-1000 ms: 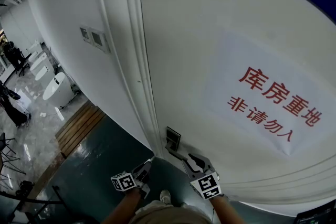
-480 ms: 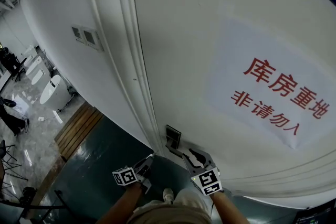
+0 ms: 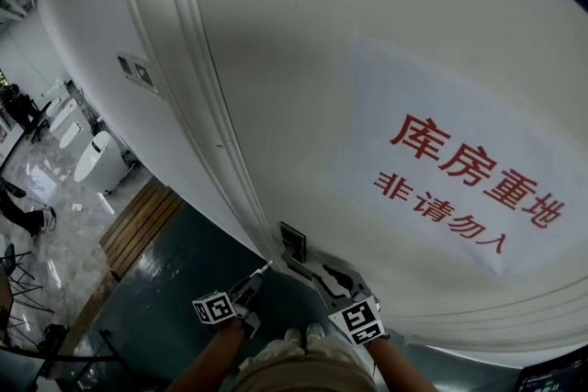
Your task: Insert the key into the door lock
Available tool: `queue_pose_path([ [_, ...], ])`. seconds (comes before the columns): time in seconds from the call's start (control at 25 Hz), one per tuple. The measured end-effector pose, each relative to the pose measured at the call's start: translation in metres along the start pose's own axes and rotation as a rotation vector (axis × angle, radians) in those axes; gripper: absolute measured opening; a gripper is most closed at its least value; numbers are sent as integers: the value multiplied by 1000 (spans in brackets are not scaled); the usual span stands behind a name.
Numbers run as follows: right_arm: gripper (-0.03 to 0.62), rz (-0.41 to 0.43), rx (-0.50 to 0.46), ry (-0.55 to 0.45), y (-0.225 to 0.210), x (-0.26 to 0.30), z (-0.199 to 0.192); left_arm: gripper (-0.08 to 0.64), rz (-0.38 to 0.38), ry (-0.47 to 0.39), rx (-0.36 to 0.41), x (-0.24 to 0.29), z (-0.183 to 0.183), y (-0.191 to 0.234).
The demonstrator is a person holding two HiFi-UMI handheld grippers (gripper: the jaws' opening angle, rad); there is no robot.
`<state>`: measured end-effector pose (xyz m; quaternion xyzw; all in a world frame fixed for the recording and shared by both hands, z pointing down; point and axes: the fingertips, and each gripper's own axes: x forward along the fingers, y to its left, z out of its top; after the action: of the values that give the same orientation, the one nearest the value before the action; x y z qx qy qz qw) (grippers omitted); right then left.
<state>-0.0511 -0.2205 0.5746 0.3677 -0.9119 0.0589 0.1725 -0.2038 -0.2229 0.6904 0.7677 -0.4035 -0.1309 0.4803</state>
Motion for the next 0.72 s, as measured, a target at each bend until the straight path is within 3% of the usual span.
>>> queue_pose_path([
  [0.32, 109, 62, -25, 1, 3, 9, -6, 34, 45, -48, -12, -2, -4, 11],
  [0.72, 109, 78, -39, 15, 3, 13, -4, 34, 23, -87, -131, 13, -13, 20],
])
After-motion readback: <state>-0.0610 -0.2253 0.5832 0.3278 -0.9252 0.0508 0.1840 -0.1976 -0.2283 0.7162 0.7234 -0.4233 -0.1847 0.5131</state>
